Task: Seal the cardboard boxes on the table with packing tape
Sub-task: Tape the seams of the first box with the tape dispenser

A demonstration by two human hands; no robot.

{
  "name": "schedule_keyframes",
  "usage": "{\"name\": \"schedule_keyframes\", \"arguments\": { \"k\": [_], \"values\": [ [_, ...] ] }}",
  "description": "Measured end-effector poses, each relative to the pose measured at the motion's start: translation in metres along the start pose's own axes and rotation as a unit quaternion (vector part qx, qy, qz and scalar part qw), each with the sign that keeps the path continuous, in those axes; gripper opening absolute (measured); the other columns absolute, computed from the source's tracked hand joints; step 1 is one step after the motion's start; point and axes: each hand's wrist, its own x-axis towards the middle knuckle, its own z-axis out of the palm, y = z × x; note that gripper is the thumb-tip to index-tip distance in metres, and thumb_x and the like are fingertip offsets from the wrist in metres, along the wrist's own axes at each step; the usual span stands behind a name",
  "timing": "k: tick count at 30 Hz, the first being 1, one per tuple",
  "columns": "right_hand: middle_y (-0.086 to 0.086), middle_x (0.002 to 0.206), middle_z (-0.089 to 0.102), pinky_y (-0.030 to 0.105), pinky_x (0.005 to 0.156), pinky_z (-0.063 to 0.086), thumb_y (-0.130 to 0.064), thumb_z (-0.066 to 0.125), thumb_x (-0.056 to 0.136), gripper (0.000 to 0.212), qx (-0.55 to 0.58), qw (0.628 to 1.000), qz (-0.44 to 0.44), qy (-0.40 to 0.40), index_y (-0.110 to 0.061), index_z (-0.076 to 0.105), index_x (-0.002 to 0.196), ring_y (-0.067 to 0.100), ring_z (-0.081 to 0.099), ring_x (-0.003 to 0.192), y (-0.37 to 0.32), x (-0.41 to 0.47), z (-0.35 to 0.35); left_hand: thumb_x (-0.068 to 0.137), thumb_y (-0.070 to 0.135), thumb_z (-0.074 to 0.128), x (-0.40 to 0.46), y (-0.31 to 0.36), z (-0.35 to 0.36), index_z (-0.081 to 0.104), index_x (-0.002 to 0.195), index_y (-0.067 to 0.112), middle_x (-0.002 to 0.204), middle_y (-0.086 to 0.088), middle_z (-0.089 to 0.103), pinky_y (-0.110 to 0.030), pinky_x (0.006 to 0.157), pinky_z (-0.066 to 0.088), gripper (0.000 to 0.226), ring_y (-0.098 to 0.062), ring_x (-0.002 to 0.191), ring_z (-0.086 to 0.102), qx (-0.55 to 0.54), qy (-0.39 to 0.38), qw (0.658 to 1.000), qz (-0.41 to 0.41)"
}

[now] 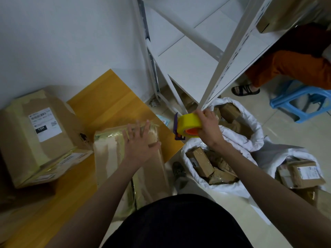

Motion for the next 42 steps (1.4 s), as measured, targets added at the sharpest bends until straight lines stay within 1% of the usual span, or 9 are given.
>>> {"name": "schedule_keyframes", "arguments": {
  "k": [4, 8, 12, 18, 20, 25, 32, 36, 42],
  "values": [
    [0.018, 0.118, 0.050, 0.035, 0.083, 0.031, -0.047, 0.082, 0.077, 0.071, 0.051, 0.998, 0.022, 0.028, -0.015, 0.053, 0.134, 0.035, 0.044, 0.111, -0.005, -0.001, 0.001, 0.089, 0.075, 0.044, 0.009, -0.001, -0.018, 0.018, 0.158, 0.034, 0.168, -0.009, 0.001, -0.062, 0.119, 0.004, 0.084, -0.046, 0.149, 0.016, -0.003, -0.003, 0.999, 0.034],
    [0.014, 0.114, 0.049, 0.036, 0.083, 0.034, -0.042, 0.088, 0.075, 0.070, 0.083, 0.995, 0.025, 0.042, -0.015, 0.055, 0.131, 0.032, 0.044, 0.109, -0.014, -0.002, 0.001, 0.095, 0.069, 0.036, 0.022, 0.005, -0.030, 0.035, 0.150, 0.031, 0.168, -0.007, 0.010, -0.066, 0.118, 0.002, 0.067, -0.040, 0.137, 0.044, 0.101, 0.008, 0.991, 0.090],
    [0.011, 0.112, 0.049, 0.037, 0.083, 0.037, -0.042, 0.088, 0.074, 0.069, 0.114, 0.992, 0.026, 0.053, -0.015, 0.055, 0.129, 0.026, 0.042, 0.106, -0.023, -0.002, -0.004, 0.100, 0.063, 0.027, 0.026, 0.011, -0.028, 0.048, 0.142, 0.031, 0.166, -0.006, 0.018, -0.069, 0.117, 0.003, 0.056, -0.043, 0.139, 0.039, 0.154, -0.021, 0.983, 0.102],
    [0.006, 0.111, 0.047, 0.038, 0.083, 0.039, -0.047, 0.081, 0.072, 0.065, 0.159, 0.985, 0.037, 0.061, -0.019, 0.054, 0.125, 0.027, 0.044, 0.107, -0.029, 0.000, -0.009, 0.104, 0.051, 0.032, 0.030, 0.008, -0.020, 0.050, 0.141, 0.034, 0.169, -0.001, 0.002, -0.060, 0.119, -0.006, 0.044, -0.037, 0.154, 0.001, 0.012, -0.012, 0.993, 0.114],
    [0.007, 0.114, 0.050, 0.035, 0.082, 0.036, -0.034, 0.085, 0.076, 0.060, 0.164, 0.983, 0.050, 0.070, -0.020, 0.054, 0.126, 0.027, 0.044, 0.110, -0.029, 0.001, -0.008, 0.105, 0.043, 0.037, 0.028, 0.000, -0.020, 0.040, 0.149, 0.032, 0.167, -0.001, 0.013, -0.057, 0.121, -0.002, 0.045, -0.031, 0.154, 0.010, -0.042, 0.031, 0.988, 0.142],
    [0.008, 0.114, 0.049, 0.032, 0.080, 0.033, -0.009, 0.080, 0.080, 0.055, 0.175, 0.979, 0.072, 0.082, -0.022, 0.053, 0.126, 0.027, 0.045, 0.112, -0.033, 0.004, -0.003, 0.103, 0.031, 0.052, 0.032, -0.027, -0.017, 0.050, 0.144, 0.024, 0.143, 0.000, 0.051, -0.049, 0.119, 0.024, 0.042, -0.025, 0.130, 0.047, -0.100, 0.090, 0.981, 0.137],
    [0.011, 0.118, 0.053, 0.035, 0.081, 0.038, -0.003, 0.077, 0.077, 0.056, 0.203, 0.970, 0.068, 0.114, -0.016, 0.053, 0.127, 0.029, 0.049, 0.113, -0.053, 0.005, 0.001, 0.096, 0.028, 0.061, 0.053, -0.030, -0.028, 0.063, 0.131, 0.024, 0.125, 0.002, 0.064, -0.044, 0.099, 0.046, 0.034, -0.026, 0.109, 0.062, -0.233, 0.016, 0.967, 0.098],
    [0.009, 0.120, 0.054, 0.038, 0.083, 0.044, 0.000, 0.080, 0.078, 0.059, 0.224, 0.964, 0.058, 0.127, -0.017, 0.053, 0.127, 0.030, 0.052, 0.113, -0.065, 0.004, 0.001, 0.097, 0.030, 0.063, 0.052, -0.046, -0.033, 0.065, 0.132, 0.018, 0.130, -0.002, 0.067, -0.041, 0.098, 0.050, 0.037, -0.023, 0.115, 0.064, -0.290, -0.018, 0.955, 0.060],
    [0.004, 0.116, 0.056, 0.043, 0.083, 0.050, -0.017, 0.084, 0.077, 0.061, 0.258, 0.954, 0.020, 0.150, -0.043, 0.045, 0.116, 0.026, 0.055, 0.109, -0.082, 0.006, -0.005, 0.093, 0.029, 0.064, 0.033, -0.103, -0.029, 0.075, 0.116, 0.019, 0.115, -0.001, 0.070, -0.037, 0.095, 0.051, 0.028, -0.020, 0.103, 0.066, -0.282, 0.080, 0.956, 0.013]
  ]
}}
